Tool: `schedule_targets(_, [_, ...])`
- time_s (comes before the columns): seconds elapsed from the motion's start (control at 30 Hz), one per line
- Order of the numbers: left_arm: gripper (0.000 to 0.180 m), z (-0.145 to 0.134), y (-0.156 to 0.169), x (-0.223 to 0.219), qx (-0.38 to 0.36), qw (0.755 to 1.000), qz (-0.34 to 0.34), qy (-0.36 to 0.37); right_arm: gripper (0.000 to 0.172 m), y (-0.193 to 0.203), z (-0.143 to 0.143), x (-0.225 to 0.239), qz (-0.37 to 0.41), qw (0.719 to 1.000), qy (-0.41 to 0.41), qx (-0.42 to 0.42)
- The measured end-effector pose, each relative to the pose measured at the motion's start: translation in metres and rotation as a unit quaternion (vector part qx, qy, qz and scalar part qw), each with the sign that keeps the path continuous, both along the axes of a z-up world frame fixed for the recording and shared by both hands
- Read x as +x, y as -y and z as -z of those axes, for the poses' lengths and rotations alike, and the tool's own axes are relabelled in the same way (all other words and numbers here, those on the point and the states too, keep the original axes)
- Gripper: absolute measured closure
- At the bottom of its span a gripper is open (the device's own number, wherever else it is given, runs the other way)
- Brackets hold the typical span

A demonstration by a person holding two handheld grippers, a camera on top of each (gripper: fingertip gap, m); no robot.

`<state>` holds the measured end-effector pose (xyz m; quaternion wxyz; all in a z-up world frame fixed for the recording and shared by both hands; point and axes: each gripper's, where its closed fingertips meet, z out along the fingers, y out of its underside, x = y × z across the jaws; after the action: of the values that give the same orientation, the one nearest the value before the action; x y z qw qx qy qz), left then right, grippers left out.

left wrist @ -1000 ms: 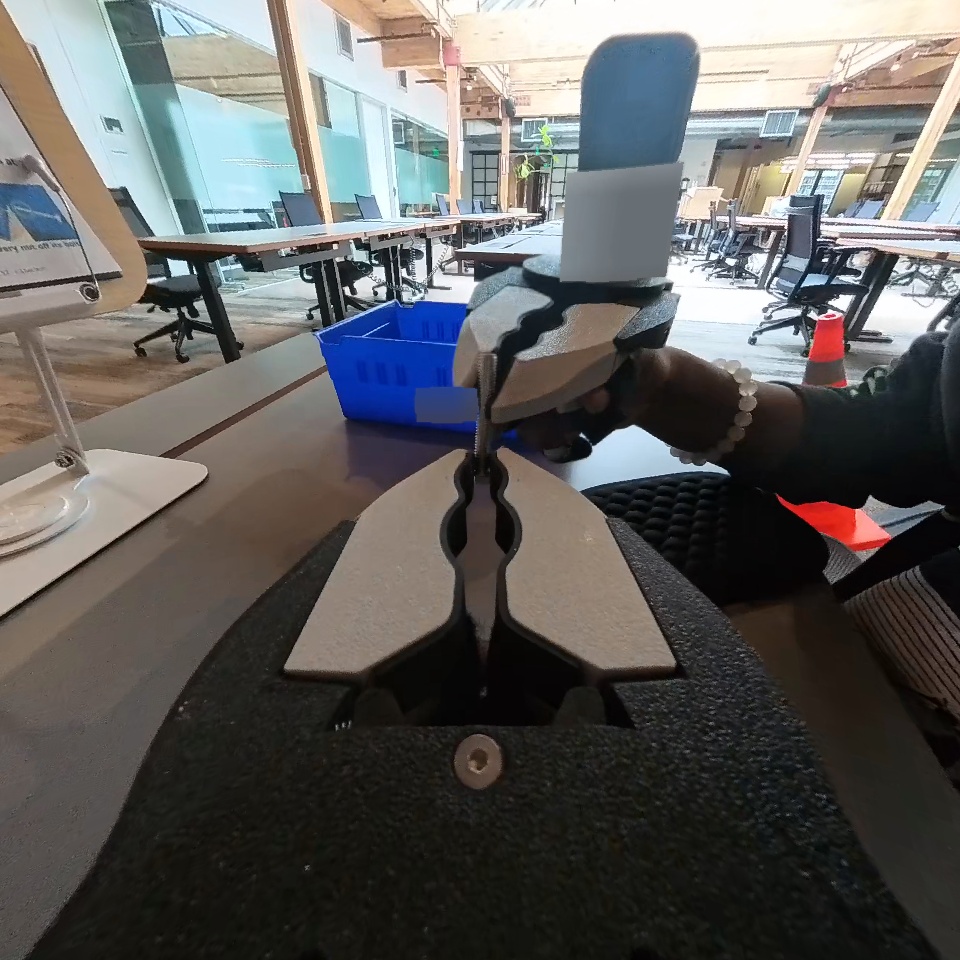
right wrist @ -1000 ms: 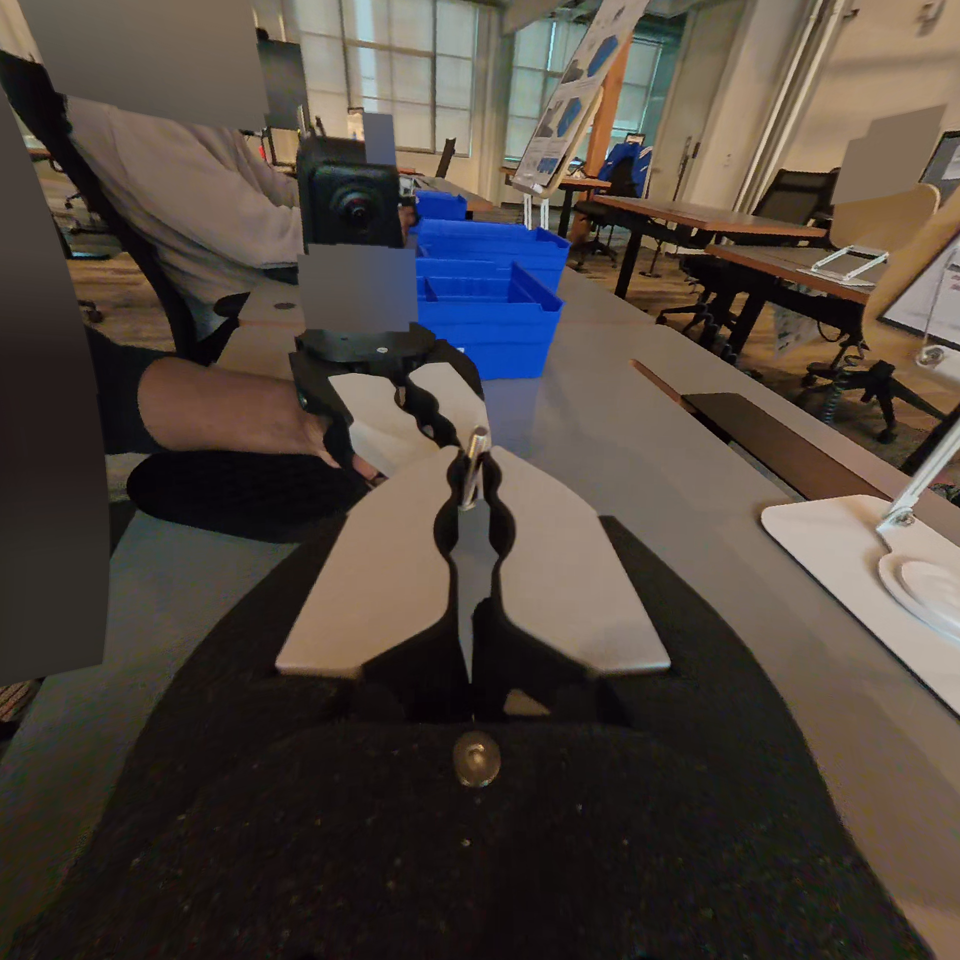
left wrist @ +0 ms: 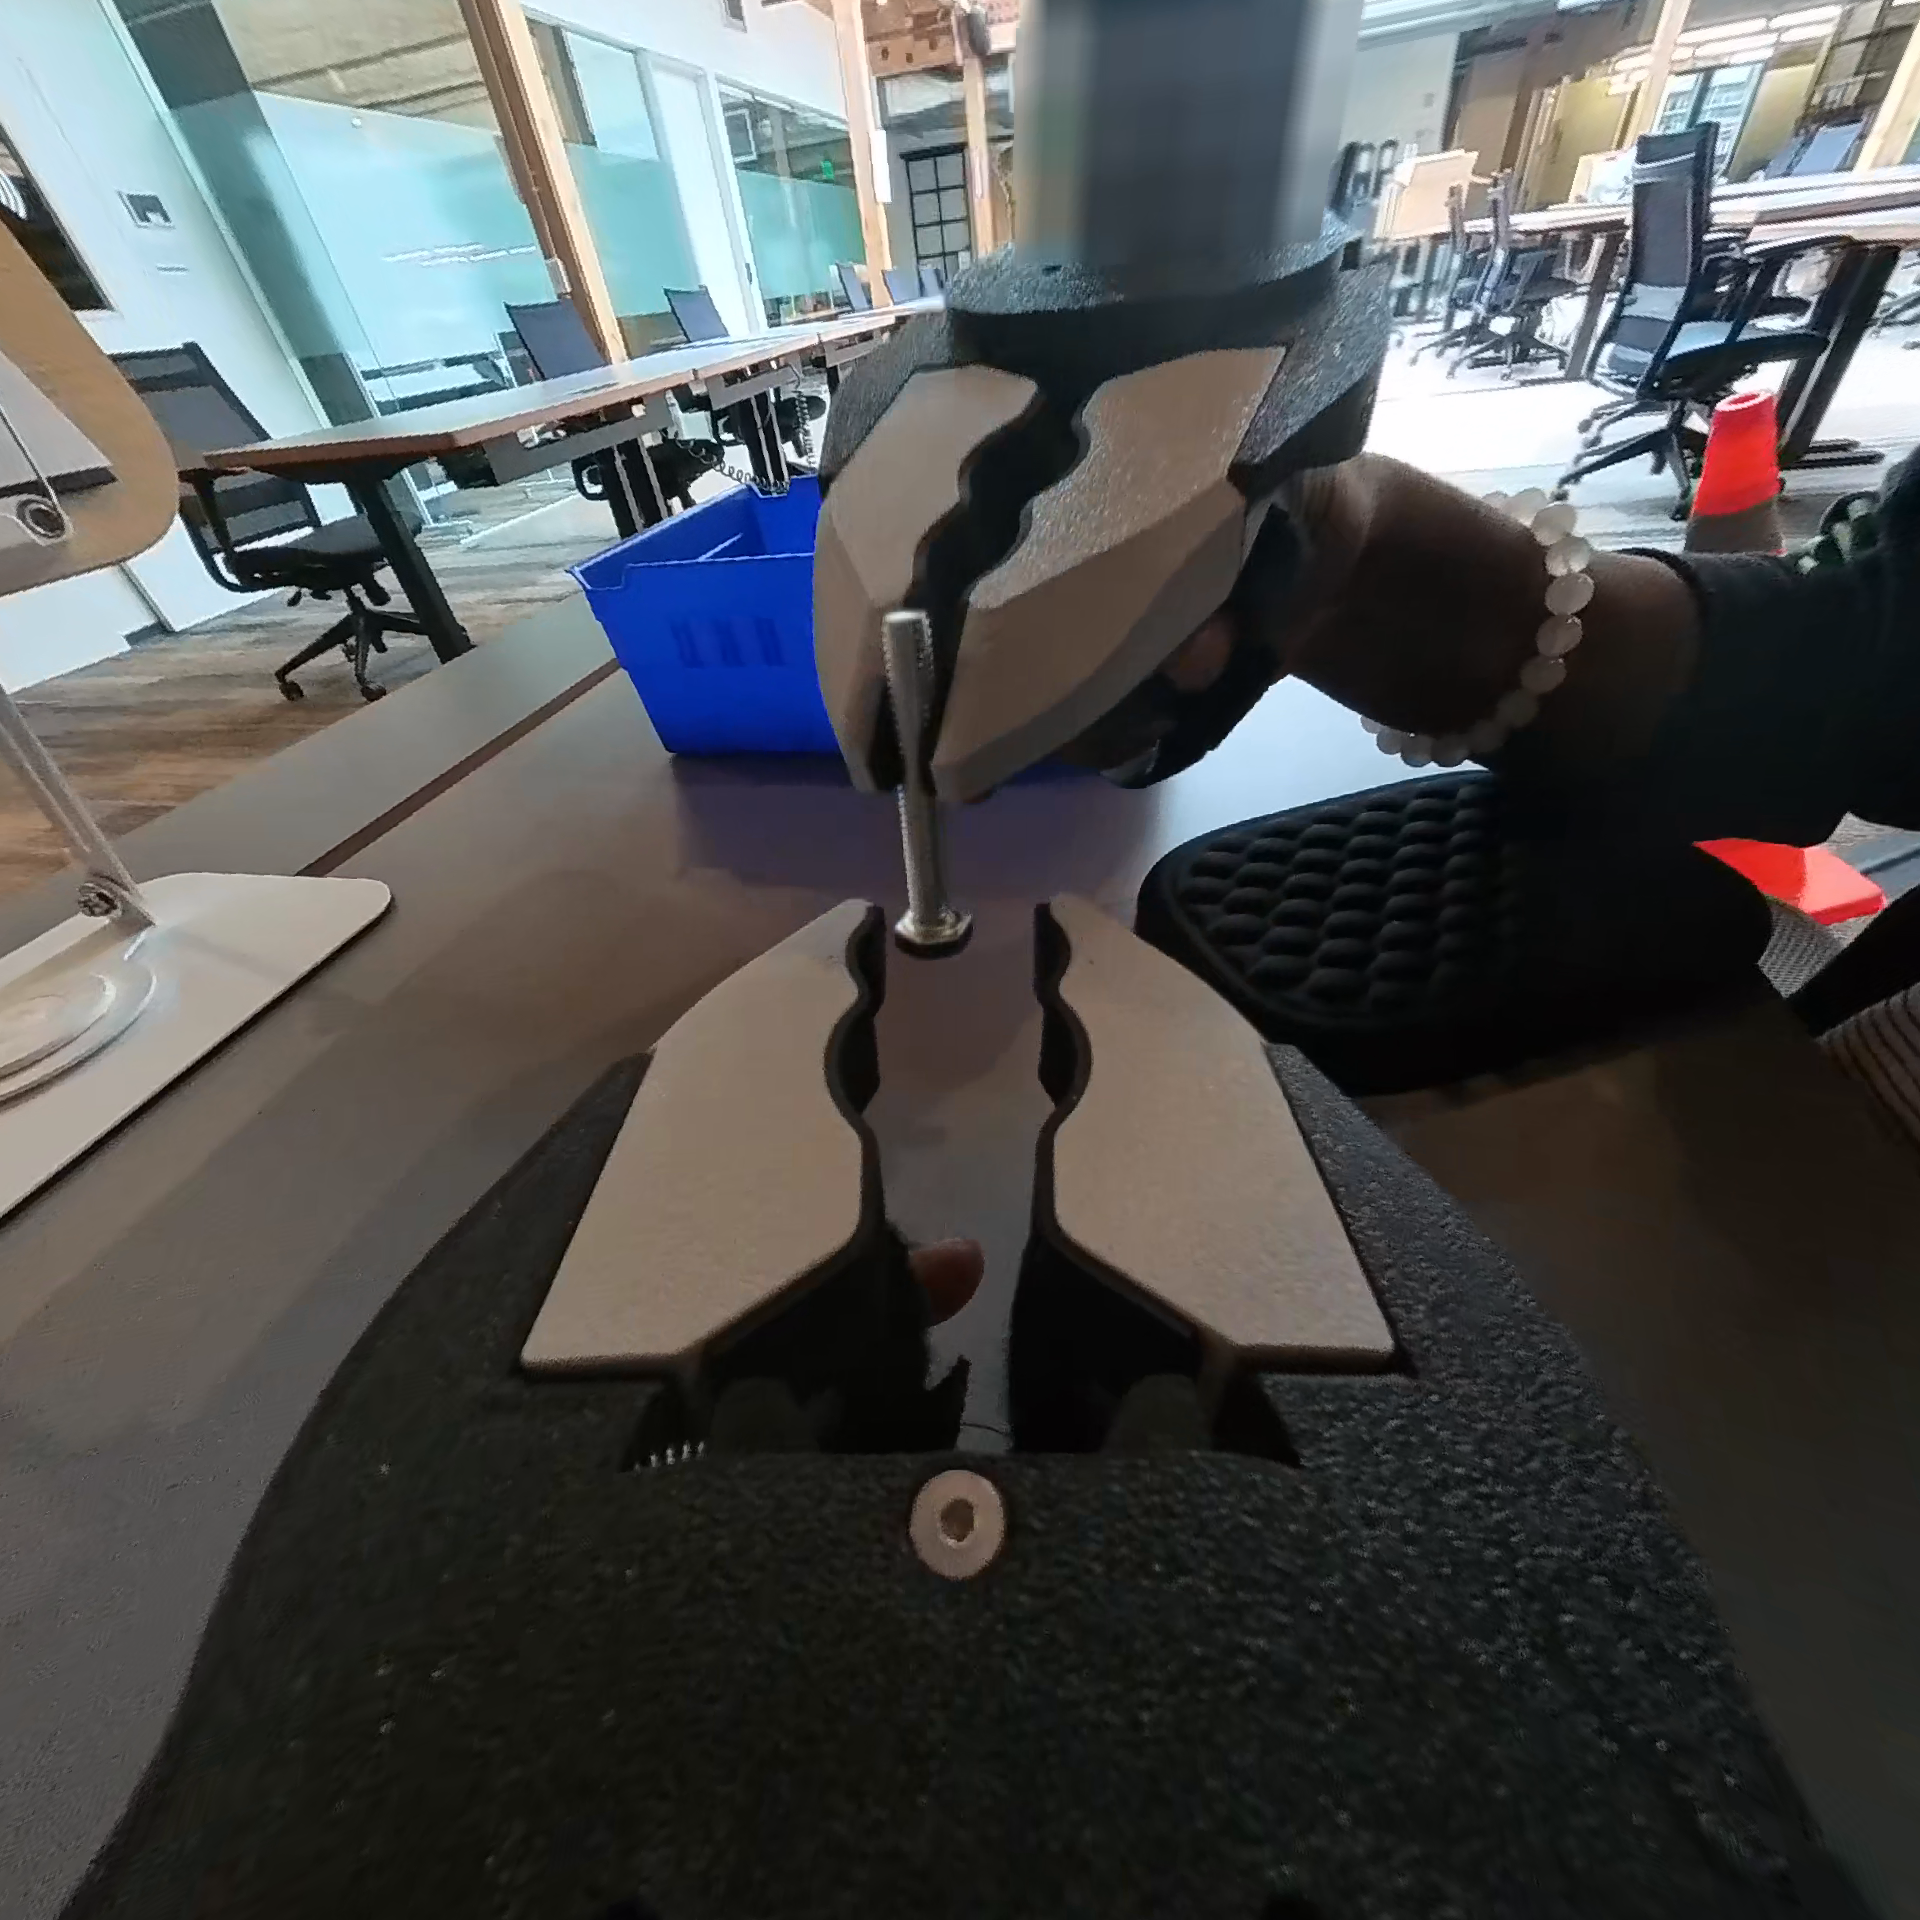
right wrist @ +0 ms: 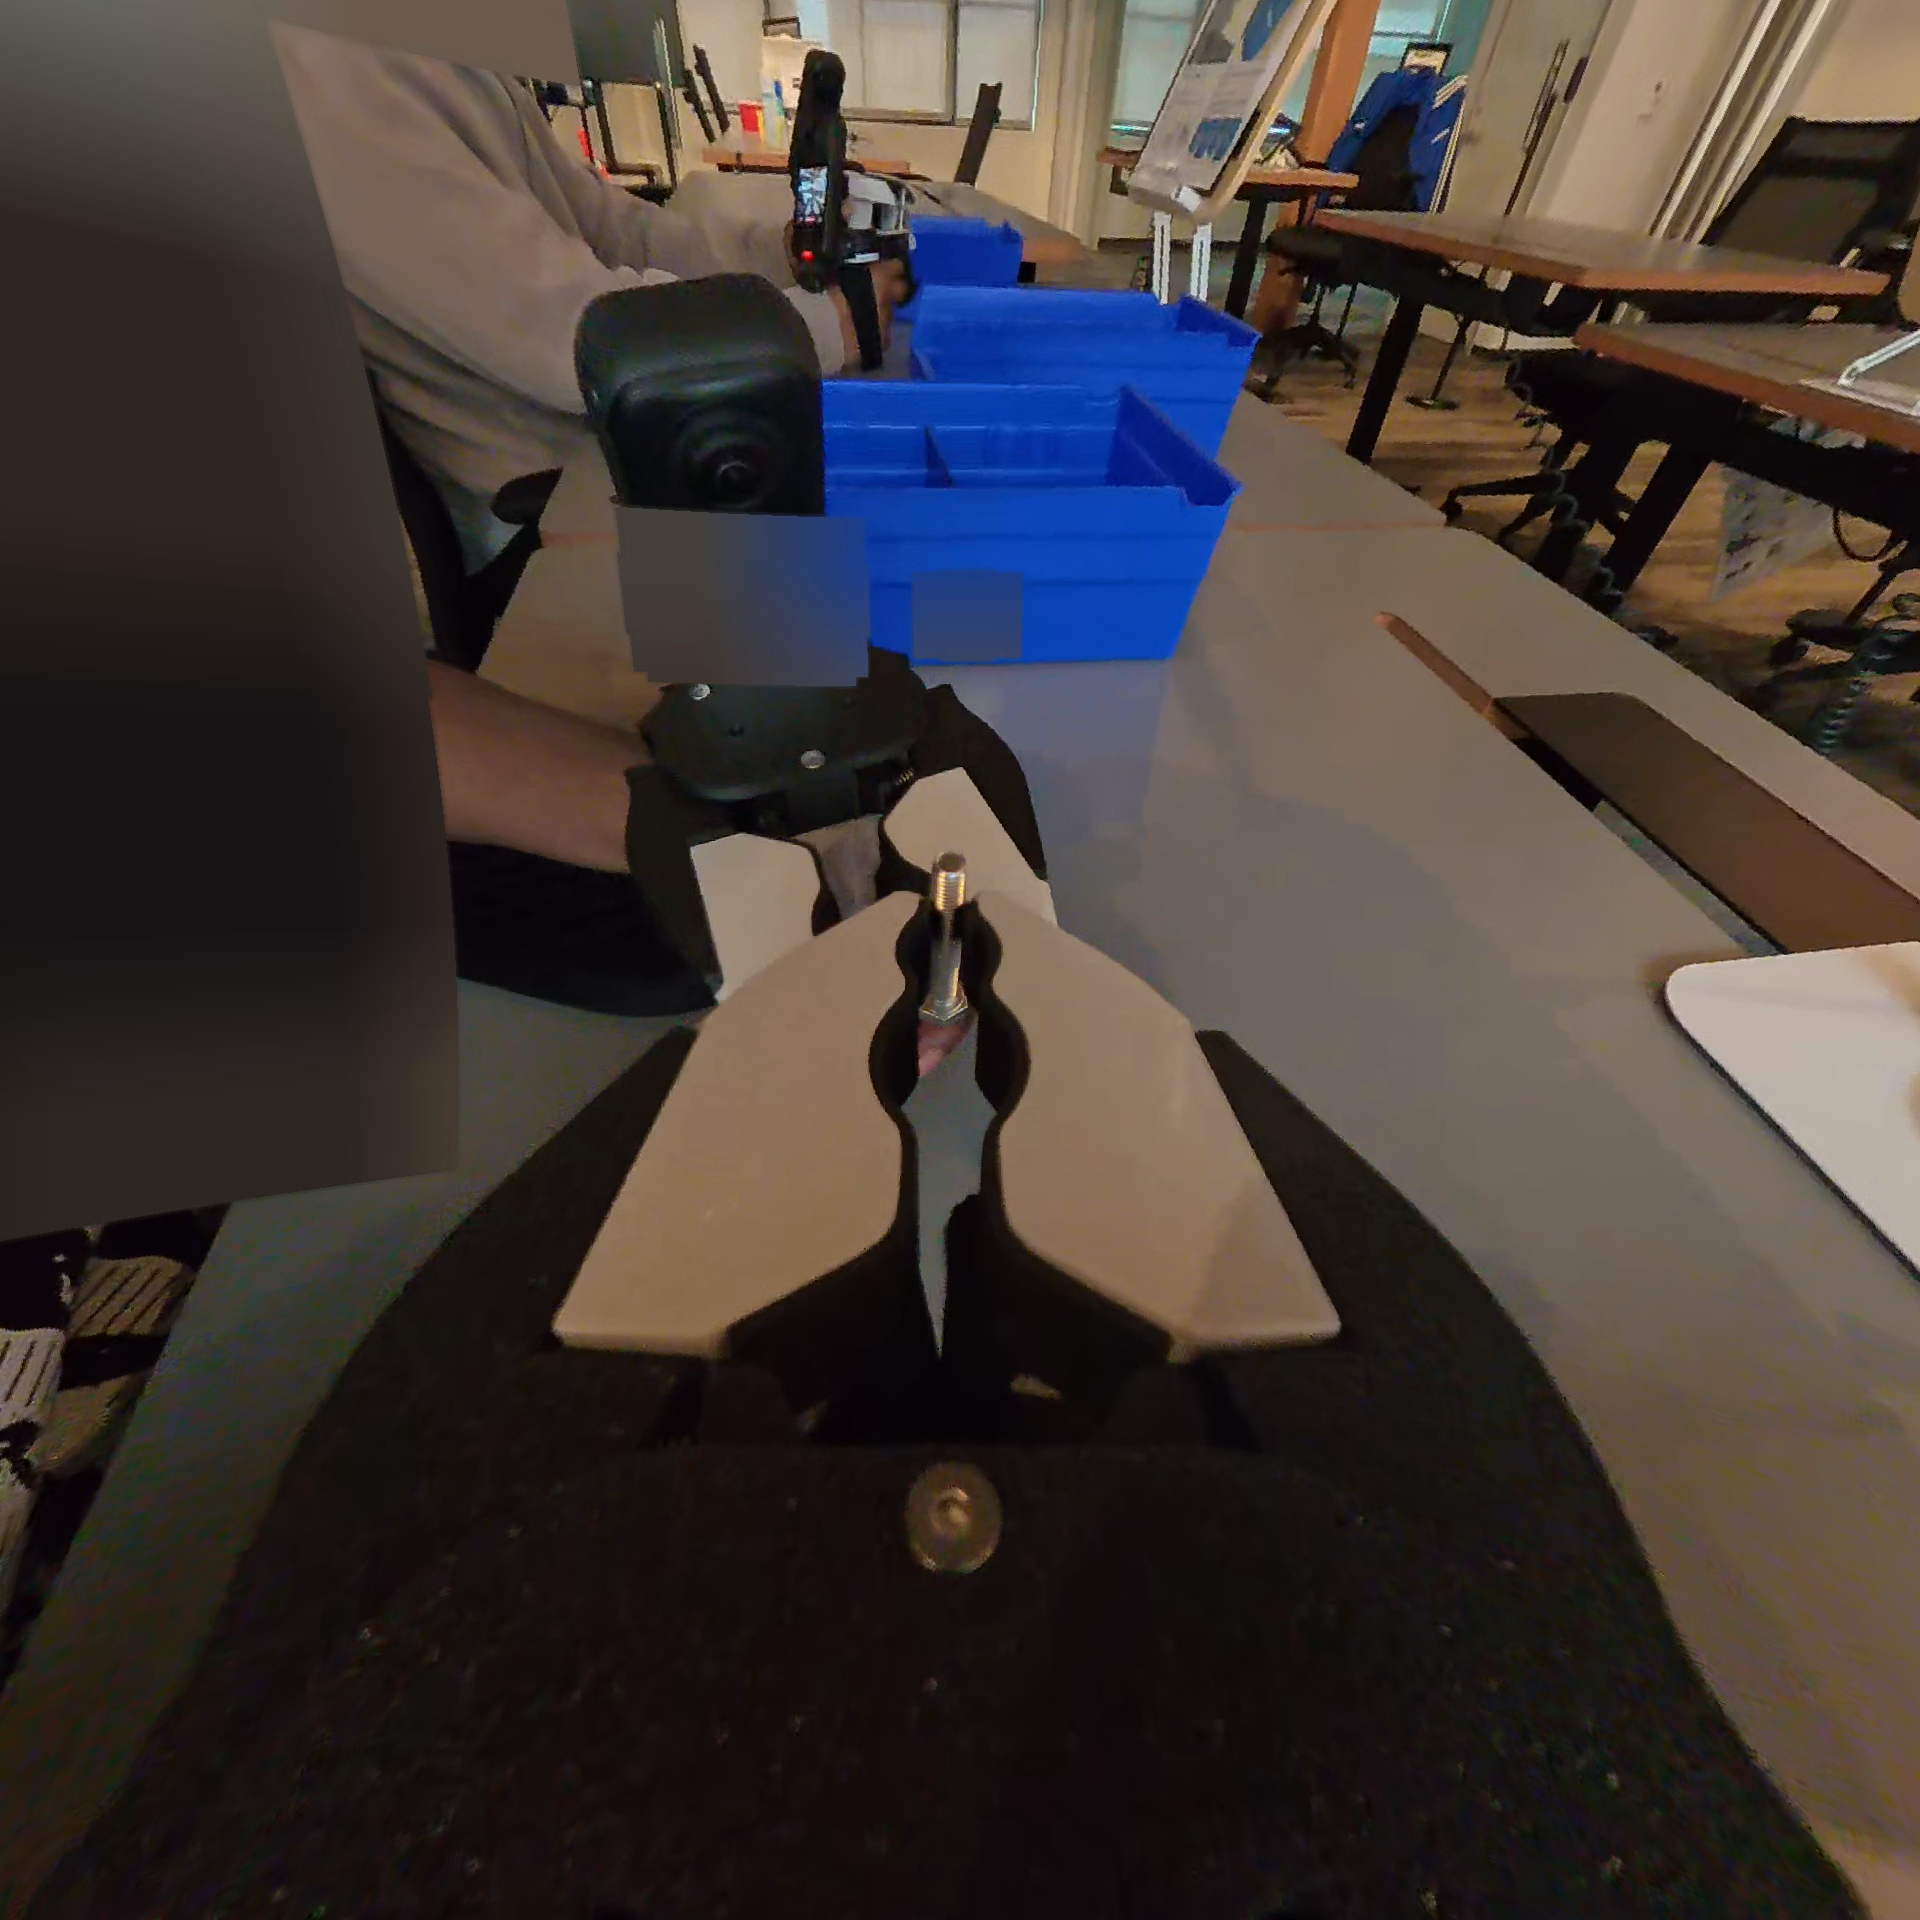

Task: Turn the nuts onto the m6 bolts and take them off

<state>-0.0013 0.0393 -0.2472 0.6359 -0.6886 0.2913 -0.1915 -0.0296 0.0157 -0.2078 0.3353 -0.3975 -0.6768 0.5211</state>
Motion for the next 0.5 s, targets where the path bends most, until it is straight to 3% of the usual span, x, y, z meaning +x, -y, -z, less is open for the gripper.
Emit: schedule_targets(0.5, [0.174, 0.0035, 0.0021, 0.0028, -0.013, 1.0, 0.016, 0.003, 0.167, 0.007, 0.0047, 0.0032, -0.028, 1.0, 0.001, 0.014])
